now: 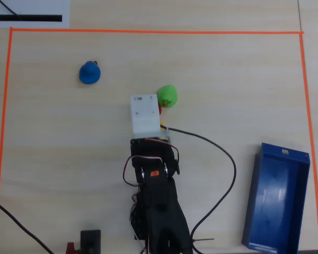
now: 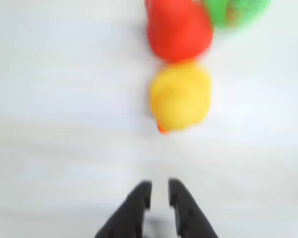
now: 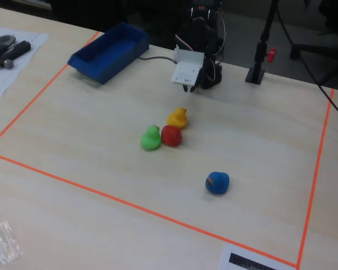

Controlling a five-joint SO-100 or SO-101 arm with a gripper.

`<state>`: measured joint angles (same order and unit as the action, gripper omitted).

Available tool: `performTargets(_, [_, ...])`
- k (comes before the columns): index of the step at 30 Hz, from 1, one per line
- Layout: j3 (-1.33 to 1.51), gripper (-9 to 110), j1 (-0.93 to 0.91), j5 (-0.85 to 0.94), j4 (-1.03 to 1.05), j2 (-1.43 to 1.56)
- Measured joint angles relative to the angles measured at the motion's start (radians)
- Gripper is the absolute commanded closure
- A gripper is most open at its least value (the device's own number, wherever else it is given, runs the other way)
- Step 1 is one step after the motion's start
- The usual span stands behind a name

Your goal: Grasp blue duck and put it into box.

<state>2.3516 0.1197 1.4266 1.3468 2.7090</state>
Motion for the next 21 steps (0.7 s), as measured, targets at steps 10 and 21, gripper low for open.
performTargets(10, [-0.466,81,0.167,0.097,-0.311,-0.41])
performTargets(21, [-0.413,80,0.267,0.256,-0.672,-0.626])
